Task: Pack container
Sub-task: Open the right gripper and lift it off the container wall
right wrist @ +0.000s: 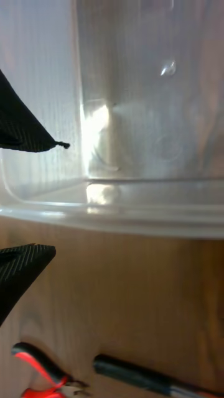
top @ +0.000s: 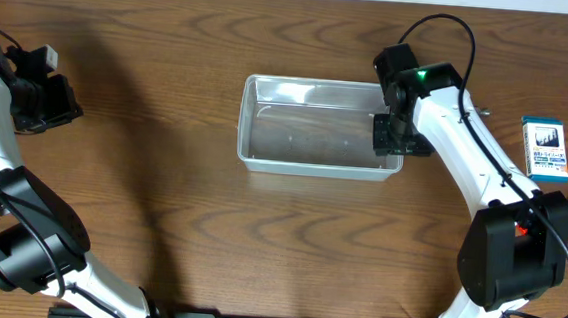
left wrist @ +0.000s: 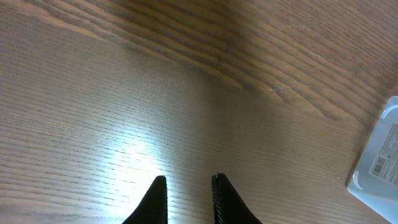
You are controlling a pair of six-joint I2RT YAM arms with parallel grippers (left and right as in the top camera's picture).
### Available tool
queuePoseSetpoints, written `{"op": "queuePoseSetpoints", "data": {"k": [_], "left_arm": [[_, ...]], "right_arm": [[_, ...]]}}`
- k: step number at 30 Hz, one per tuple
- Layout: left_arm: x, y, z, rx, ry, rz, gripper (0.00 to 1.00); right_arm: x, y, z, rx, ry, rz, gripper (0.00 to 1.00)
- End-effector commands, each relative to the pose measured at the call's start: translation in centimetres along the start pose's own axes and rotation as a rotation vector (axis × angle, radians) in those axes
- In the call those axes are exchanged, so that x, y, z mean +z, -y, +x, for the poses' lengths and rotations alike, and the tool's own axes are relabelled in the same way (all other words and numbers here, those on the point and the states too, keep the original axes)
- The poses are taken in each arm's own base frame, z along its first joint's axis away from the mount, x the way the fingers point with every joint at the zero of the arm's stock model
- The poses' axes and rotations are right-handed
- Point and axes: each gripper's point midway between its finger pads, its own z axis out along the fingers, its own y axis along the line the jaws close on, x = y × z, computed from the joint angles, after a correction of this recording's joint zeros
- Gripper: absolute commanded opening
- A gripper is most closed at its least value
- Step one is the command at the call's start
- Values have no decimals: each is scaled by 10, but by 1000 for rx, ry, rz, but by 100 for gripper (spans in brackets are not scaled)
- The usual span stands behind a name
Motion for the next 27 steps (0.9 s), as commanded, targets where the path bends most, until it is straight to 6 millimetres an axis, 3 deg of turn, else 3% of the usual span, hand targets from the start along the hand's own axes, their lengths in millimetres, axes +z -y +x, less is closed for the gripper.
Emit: {"op": "queuePoseSetpoints", "data": {"k": [1, 4, 10, 15, 18, 22, 25, 27], "left_arm": [[-1, 0, -1, 2, -1, -1, 17], [-1, 0, -1, 2, -1, -1, 25], [-1, 0, -1, 2, -1, -1, 27], [-1, 0, -2, 3, 0, -1, 50], [-1, 0, -2, 4, 3, -2, 52], [-1, 0, -2, 4, 3, -2, 71], [-1, 0, -2, 4, 3, -2, 84], [-1, 0, -2, 4, 4, -2, 95]], "right_arm": [[-11, -4, -7, -49, 41, -51, 50], [-19, -13, -15, -74, 70, -101, 50], [-35, -15, -36, -110, 152, -111, 53], [-48, -13, -52, -110, 219, -100, 53], [-60, -14, -61, -113, 256, -108, 53], [-72, -12, -71, -110, 297, -103, 54], [-87, 4, -85, -51, 356, -44, 66], [-101, 17, -93, -14, 393, -8, 91]]}}
